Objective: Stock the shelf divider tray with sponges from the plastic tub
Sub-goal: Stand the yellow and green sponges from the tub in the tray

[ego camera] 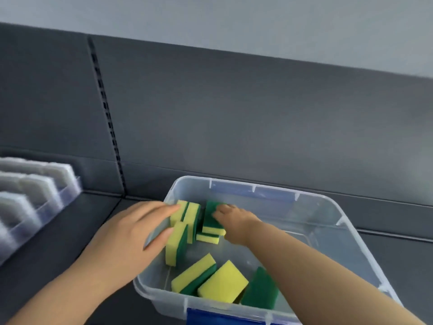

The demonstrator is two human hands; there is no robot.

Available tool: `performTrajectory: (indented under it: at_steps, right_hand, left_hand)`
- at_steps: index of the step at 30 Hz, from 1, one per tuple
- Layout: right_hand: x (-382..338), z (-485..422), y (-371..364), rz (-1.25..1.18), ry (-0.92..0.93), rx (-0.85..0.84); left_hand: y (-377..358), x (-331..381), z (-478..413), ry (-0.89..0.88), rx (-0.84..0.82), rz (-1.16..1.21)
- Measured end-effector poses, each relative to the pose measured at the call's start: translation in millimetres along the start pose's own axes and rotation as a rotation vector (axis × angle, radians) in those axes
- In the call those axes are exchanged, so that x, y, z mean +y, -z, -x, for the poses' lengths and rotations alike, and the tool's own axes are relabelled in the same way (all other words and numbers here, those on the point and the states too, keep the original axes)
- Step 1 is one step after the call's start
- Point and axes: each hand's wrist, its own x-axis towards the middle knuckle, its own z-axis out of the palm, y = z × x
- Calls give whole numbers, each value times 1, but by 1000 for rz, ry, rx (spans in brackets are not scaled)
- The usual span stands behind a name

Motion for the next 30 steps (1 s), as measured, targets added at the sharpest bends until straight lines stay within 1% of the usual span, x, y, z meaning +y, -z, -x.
performTrajectory:
  at_steps: [2, 5, 9, 12, 16, 18, 20, 24, 26, 30]
  right_hand:
    - [4, -7, -6, 39, 48, 15]
    - [8, -13, -9, 97, 114, 81]
    - [16, -11, -7, 94, 157, 102]
    - [29, 4, 2, 19, 157, 149]
    - [53, 39, 10, -92, 136, 230]
    - [65, 60, 9, -104, 109, 253]
    - [74, 78, 5, -94, 69, 260]
    - [86, 105, -6, -70, -20, 218]
    - [91, 114, -8, -117, -75, 235]
    - [98, 125, -7, -197, -127, 340]
  left_hand:
    - [0, 11, 8, 37, 22, -3]
    - [-5, 27, 20, 86, 42, -16]
    - [-11, 45, 24, 131, 26, -57]
    - [-16, 50, 15, 98, 9, -109]
    - [-29, 48, -11, -11, -72, -257]
    - [-39, 43, -30, -56, -173, -309]
    - [-54, 34, -51, -69, -333, -397]
    - [-79, 24, -90, -180, -590, -608]
    - [-86, 21, -103, -187, -717, -691]
    - [-95, 20, -119, -149, -954, -831]
